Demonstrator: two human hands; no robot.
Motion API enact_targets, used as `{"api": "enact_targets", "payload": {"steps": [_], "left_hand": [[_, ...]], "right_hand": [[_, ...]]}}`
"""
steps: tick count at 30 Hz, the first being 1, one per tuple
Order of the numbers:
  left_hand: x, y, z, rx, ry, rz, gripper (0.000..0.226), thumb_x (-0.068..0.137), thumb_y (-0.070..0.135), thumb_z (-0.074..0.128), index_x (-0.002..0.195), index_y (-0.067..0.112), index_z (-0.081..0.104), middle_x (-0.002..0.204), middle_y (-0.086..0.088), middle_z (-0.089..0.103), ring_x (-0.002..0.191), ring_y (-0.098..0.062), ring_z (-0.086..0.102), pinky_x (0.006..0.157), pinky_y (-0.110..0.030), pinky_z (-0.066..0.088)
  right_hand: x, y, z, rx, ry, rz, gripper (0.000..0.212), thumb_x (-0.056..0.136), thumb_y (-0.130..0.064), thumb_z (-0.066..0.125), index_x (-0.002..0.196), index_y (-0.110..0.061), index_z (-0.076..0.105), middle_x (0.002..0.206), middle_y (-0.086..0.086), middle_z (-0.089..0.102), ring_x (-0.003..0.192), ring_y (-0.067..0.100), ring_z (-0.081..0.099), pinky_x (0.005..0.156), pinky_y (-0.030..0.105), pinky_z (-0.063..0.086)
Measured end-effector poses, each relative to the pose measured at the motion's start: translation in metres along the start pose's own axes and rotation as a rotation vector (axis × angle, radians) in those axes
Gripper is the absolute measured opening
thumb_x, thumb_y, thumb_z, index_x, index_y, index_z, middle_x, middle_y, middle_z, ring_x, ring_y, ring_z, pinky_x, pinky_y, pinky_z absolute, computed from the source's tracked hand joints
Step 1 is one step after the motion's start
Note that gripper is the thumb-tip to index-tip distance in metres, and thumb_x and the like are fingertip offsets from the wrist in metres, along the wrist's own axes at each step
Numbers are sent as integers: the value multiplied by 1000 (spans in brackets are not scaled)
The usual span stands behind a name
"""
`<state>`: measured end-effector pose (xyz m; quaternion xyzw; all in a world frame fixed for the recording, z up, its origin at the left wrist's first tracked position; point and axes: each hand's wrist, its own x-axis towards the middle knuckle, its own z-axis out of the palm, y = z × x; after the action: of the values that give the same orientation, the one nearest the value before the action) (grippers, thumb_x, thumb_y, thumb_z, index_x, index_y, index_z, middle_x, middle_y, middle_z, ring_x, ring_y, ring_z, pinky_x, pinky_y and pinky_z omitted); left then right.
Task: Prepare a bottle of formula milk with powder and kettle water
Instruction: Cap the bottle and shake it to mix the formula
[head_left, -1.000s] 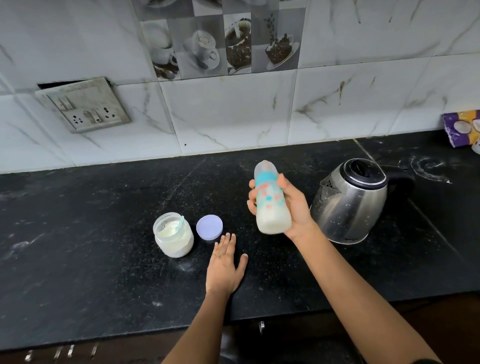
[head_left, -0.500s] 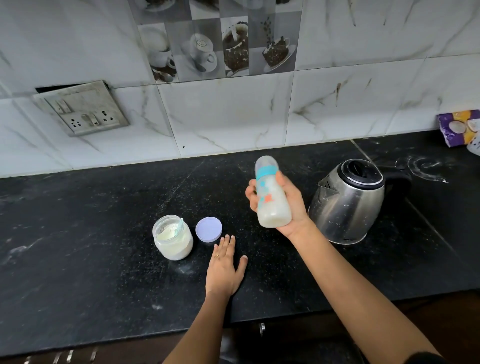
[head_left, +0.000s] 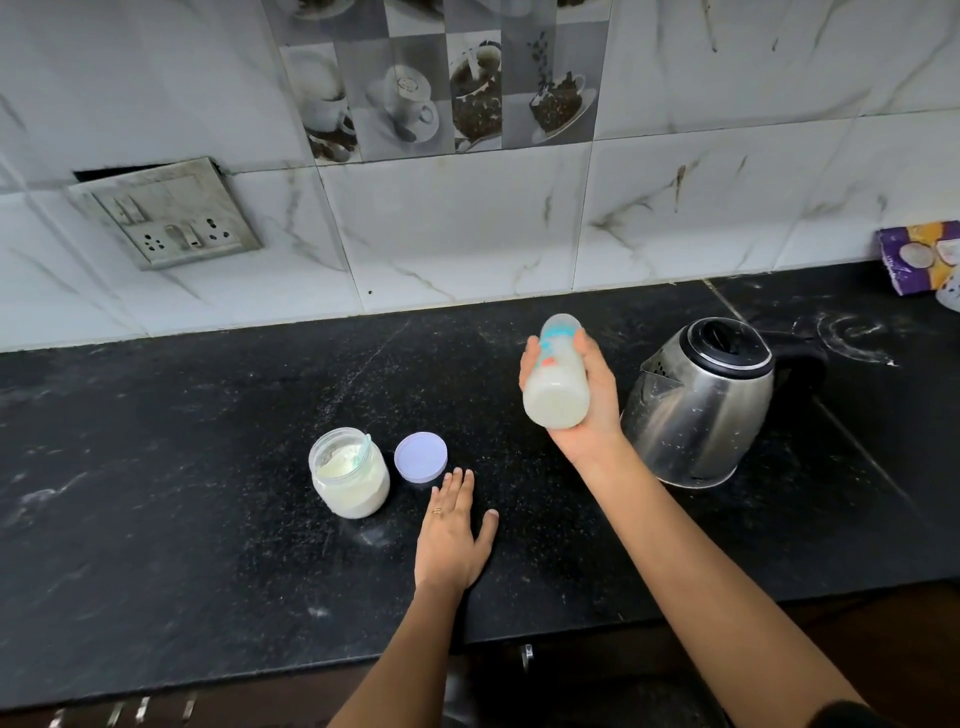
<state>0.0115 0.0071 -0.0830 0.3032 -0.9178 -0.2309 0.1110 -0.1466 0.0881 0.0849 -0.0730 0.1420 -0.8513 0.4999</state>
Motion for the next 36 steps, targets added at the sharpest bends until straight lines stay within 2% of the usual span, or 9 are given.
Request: {"api": "enact_targets", "payload": {"steps": [4,8,12,16,20,24,28,32,36], "left_hand": [[0,-1,0,-5,-1,5,65,98,45,38,153,17,16,160,2,11,147,-8,1,116,-19,-10],[0,-1,0,1,-5,3,65,98,46,37,153,18,15,160,2,11,147,-8,1,115,-19,-11],[0,-2,1,2,-7,10,65,98,46,37,153,18,15,161,2,11,147,-8,1,114,-18,-12],[0,-2,0,1,-13,12,65,98,45,37,153,17,16,160,1,12,148,-9,2,117,-21,-9],[0,-2,-1,2,-2,23,65,98,44,38,152,16,16,160,0,13,147,-9,3,115,-19,-11],[-1,-1,-2,8,-9,21,65,99,45,37,153,16,15,160,0,12,147,-8,2,114,-19,-12],[0,-3,-1,4,-7,24,65,99,45,37,153,17,15,160,1,11,147,-8,1,115,-19,-11],[-1,-1,-3,3,-8,23,65,99,45,37,153,16,14,160,0,11,147,-9,1,115,-19,-11],[-1,-1,-2,5,-7,24,65,99,45,36,153,16,14,160,0,11,147,-8,1,115,-19,-11]], "right_hand": [[-9,5,-1,-175,-62,50,82,57,-22,88,123,-8,41,98,12,57,67,19,61,55,29,55],[-3,3,2,-19,14,-23,89,43,-18,95,118,-6,48,92,11,62,69,19,65,61,28,57],[-11,11,-2,-285,-4,33,90,58,-24,88,132,-13,38,95,13,61,68,20,60,57,30,55],[-9,9,-6,-96,89,-41,79,56,-22,89,121,-6,46,87,12,64,66,19,64,60,28,57],[-19,11,-11,-387,10,-27,100,60,-28,87,143,-19,33,96,12,60,67,20,59,55,29,53],[-11,8,-18,-173,122,-46,124,41,-24,96,146,-13,30,94,12,60,65,19,62,57,27,56],[-21,10,-9,-376,70,-4,102,56,-31,89,143,-21,35,96,12,61,67,21,60,56,30,53],[-9,3,-2,-142,113,-68,99,50,-21,89,135,-11,40,98,17,57,74,28,65,68,38,56],[-16,-2,10,-277,-111,-13,76,61,-11,80,130,-26,49,109,24,60,91,40,63,79,50,53]]}}
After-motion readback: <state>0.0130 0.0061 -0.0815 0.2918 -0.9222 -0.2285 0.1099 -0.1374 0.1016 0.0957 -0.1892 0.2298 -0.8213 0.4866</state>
